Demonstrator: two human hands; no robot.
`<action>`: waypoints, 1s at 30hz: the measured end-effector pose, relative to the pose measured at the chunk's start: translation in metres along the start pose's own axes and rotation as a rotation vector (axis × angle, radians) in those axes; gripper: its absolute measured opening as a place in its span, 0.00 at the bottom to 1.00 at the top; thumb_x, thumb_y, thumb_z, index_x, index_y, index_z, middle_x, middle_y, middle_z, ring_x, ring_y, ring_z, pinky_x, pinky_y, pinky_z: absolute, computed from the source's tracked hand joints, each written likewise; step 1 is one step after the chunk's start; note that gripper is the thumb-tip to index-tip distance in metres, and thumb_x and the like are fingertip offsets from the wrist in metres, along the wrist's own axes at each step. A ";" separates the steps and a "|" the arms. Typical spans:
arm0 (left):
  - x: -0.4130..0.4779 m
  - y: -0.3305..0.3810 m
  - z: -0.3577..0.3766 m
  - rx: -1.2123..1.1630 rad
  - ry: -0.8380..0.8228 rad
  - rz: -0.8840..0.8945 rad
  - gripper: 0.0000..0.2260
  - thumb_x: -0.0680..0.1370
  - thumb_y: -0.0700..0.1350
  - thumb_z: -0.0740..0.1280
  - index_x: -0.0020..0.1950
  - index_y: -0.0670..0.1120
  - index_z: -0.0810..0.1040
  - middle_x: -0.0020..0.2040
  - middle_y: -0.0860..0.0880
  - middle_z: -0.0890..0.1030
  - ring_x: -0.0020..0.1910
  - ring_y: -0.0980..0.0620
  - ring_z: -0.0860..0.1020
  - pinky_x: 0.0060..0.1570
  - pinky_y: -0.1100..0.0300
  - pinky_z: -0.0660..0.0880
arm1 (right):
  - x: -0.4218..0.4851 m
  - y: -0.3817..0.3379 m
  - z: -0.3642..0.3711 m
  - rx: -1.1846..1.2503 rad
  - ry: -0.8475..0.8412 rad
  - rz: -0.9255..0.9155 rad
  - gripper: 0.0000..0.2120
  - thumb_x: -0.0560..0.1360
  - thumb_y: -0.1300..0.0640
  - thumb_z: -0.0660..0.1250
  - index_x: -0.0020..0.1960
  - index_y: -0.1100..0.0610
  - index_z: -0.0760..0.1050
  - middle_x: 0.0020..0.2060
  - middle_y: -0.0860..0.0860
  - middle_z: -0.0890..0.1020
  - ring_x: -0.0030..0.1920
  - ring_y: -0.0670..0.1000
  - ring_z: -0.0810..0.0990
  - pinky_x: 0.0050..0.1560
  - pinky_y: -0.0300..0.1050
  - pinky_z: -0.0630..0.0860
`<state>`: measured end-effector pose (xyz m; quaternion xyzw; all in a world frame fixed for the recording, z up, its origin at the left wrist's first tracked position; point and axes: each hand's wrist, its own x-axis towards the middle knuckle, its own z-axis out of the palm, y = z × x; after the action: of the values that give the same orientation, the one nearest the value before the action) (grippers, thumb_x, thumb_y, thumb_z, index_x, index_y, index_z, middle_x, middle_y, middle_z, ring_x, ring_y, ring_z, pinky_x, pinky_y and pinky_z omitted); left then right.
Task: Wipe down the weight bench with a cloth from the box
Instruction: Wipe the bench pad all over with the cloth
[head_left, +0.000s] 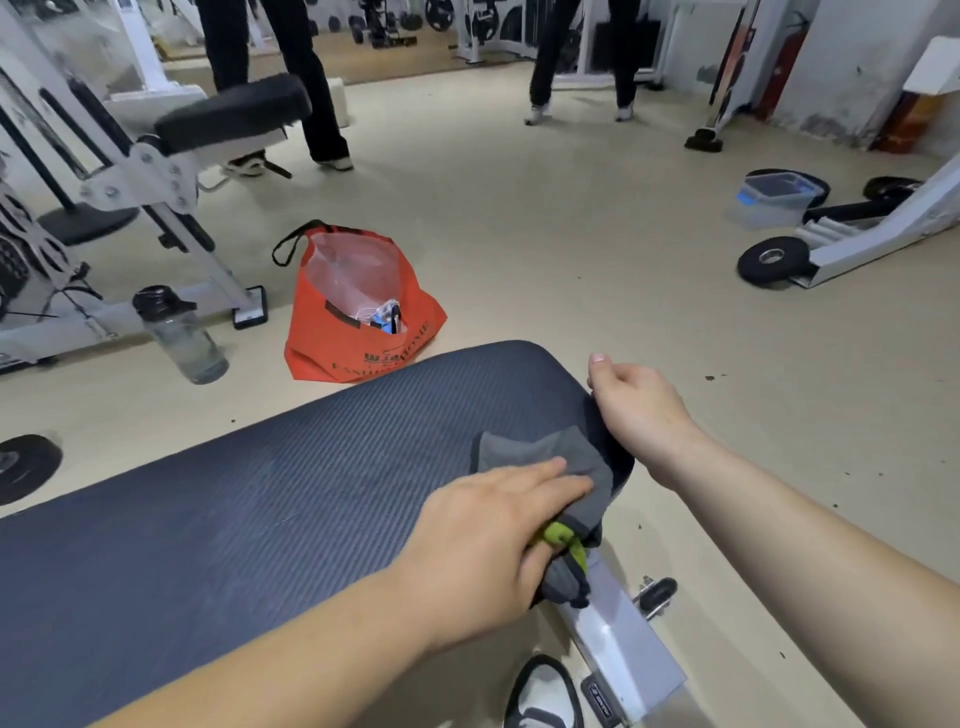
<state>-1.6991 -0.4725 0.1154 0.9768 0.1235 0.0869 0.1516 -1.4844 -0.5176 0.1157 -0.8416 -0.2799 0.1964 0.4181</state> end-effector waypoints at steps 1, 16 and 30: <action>-0.003 0.003 -0.007 -0.072 -0.002 -0.052 0.24 0.78 0.52 0.64 0.75 0.63 0.69 0.73 0.62 0.75 0.70 0.58 0.75 0.68 0.58 0.73 | -0.004 -0.003 0.000 -0.029 -0.006 -0.013 0.25 0.84 0.44 0.52 0.34 0.58 0.63 0.30 0.52 0.67 0.35 0.55 0.66 0.36 0.50 0.60; 0.037 -0.052 -0.062 -0.307 0.305 -0.559 0.22 0.81 0.58 0.62 0.73 0.52 0.75 0.72 0.51 0.76 0.72 0.51 0.73 0.73 0.52 0.68 | -0.007 -0.009 0.002 -0.106 -0.020 -0.061 0.25 0.85 0.45 0.54 0.32 0.55 0.63 0.28 0.52 0.68 0.33 0.54 0.68 0.35 0.49 0.62; 0.101 -0.080 -0.017 0.275 -0.015 -0.473 0.22 0.82 0.56 0.60 0.77 0.59 0.67 0.79 0.50 0.64 0.71 0.41 0.67 0.66 0.45 0.72 | 0.007 0.006 0.004 0.015 0.003 0.044 0.25 0.84 0.44 0.52 0.34 0.56 0.65 0.28 0.50 0.68 0.33 0.55 0.68 0.36 0.48 0.62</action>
<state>-1.6232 -0.3663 0.1192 0.9329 0.3576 0.0241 0.0343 -1.4792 -0.5137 0.1078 -0.8446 -0.2592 0.2062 0.4206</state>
